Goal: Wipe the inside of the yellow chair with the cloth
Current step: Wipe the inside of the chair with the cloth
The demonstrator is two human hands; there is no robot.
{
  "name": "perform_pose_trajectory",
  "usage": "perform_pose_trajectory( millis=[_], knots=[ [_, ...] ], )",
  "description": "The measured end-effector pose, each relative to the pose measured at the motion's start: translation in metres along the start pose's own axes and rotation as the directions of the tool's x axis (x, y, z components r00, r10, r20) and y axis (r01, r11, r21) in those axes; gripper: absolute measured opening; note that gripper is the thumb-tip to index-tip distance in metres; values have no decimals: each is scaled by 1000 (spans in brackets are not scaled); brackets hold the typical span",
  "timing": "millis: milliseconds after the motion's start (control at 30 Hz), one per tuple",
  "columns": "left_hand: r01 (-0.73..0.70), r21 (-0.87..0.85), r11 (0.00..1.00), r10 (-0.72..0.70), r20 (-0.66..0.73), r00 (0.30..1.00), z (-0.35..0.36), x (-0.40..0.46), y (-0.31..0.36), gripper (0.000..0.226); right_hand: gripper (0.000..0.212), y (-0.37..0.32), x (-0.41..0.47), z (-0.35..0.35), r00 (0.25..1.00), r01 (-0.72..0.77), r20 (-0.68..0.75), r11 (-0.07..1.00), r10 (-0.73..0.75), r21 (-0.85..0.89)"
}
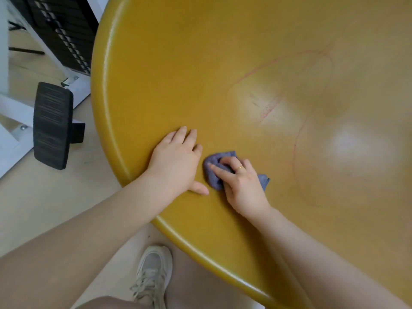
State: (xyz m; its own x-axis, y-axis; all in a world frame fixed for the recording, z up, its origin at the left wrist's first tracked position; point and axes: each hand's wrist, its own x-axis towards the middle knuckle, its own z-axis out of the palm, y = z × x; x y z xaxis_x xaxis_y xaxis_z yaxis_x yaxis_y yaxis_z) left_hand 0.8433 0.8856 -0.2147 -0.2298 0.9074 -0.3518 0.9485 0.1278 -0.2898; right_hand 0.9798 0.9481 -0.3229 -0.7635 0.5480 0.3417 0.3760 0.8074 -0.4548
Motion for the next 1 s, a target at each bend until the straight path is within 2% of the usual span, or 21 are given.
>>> perform_pose_trajectory(
  millis=[67, 133, 200, 267, 333, 433, 533, 633, 700, 767, 867, 933, 1000],
  knots=[
    [-8, 9, 1000, 7, 51, 999, 6, -4, 12, 113, 43, 21, 25, 1, 995, -53, -87, 995, 46, -82],
    [-7, 9, 1000, 6, 56, 998, 13, -6, 19, 116, 45, 41, 52, -3, 975, -182, -157, 971, 157, -155],
    [3, -17, 1000, -3, 16, 1000, 18, -7, 19, 115, 42, 54, 70, -5, 941, -329, -154, 922, 302, -203],
    [13, -39, 999, -13, -13, 1000, 21, -8, 19, 114, 43, 52, 68, -4, 925, -370, -159, 913, 345, -173],
    [33, -55, 998, -34, -5, 999, 22, -8, 24, 114, 45, 37, 47, -3, 959, -273, -119, 953, 259, -130],
    [60, -70, 996, -59, 21, 998, 21, -4, 31, 115, 48, 6, -11, -7, 997, -74, 27, 996, 76, -52],
    [58, -63, 996, -56, 25, 998, 19, -1, 32, 117, 43, -17, -48, -21, 989, -35, 143, 999, 33, 15],
    [64, -53, 997, -63, 34, 997, 20, -2, 33, 118, 40, -4, -39, -24, 983, 73, 167, 997, -74, 13],
    [69, -58, 996, -67, 34, 997, 20, -2, 34, 117, 40, 18, -15, -22, 987, 105, 124, 993, -98, -51],
    [72, -57, 996, -71, 28, 997, 20, -1, 34, 117, 42, 42, 11, -17, 1000, 11, 16, 990, -9, -140],
    [76, -61, 995, -74, 27, 997, 23, -2, 35, 115, 44, 62, 43, -10, 966, -251, -122, 946, 229, -207],
    [68, -63, 996, -67, 27, 997, 24, -4, 36, 114, 47, 62, 50, -7, 924, -380, -127, 907, 361, -184],
    [65, -73, 995, -64, 21, 998, 25, -5, 35, 112, 47, 53, 40, -10, 936, -352, -67, 923, 345, -157]
  ],
)
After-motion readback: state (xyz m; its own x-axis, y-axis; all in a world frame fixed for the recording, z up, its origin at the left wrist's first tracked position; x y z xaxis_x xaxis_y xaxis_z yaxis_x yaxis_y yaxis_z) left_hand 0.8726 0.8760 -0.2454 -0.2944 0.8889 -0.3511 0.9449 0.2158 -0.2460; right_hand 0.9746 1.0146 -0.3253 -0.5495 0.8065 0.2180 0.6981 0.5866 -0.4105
